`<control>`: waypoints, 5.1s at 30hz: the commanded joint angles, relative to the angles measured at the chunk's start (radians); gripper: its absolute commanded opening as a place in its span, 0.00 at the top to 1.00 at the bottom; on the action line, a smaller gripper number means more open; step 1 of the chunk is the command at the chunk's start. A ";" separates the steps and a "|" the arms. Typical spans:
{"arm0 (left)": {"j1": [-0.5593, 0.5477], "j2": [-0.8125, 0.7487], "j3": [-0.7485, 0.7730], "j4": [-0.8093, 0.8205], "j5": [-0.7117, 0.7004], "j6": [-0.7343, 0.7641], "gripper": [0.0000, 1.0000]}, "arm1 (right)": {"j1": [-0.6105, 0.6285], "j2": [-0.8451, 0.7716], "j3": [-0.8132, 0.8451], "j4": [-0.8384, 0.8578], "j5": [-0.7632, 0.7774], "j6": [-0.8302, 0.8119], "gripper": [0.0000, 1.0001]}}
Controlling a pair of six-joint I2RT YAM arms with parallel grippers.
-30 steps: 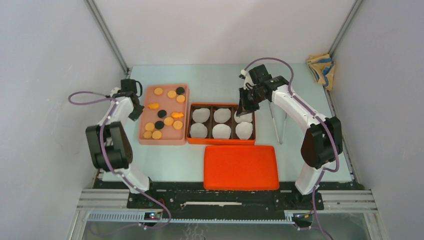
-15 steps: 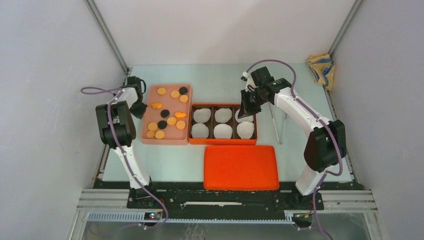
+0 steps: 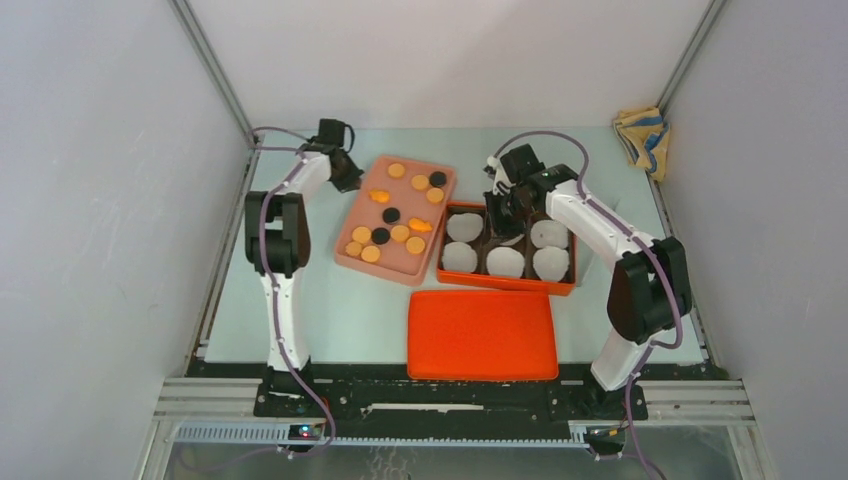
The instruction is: Pack the cookies
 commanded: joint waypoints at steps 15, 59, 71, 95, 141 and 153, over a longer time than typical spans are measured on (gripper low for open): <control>-0.234 -0.535 -0.608 0.175 0.017 0.047 1.00 | 0.049 0.188 -0.052 0.029 0.029 0.008 0.99; -0.088 -0.283 -0.248 0.095 0.174 0.083 1.00 | 0.535 0.356 0.143 0.034 -0.179 0.036 1.00; -0.173 -0.845 -0.356 0.061 -0.005 0.059 1.00 | 0.608 0.505 0.331 -0.016 -0.286 0.006 1.00; -0.336 -1.145 -0.818 0.170 -0.129 0.082 1.00 | 0.471 0.065 0.157 -0.010 0.073 0.069 1.00; -0.442 -0.698 -0.485 0.139 -0.045 0.091 1.00 | -0.053 -0.172 -0.336 0.154 0.116 0.161 1.00; -0.378 0.161 0.579 -0.200 -0.065 0.057 1.00 | -0.148 -0.297 -0.187 0.160 0.105 0.151 1.00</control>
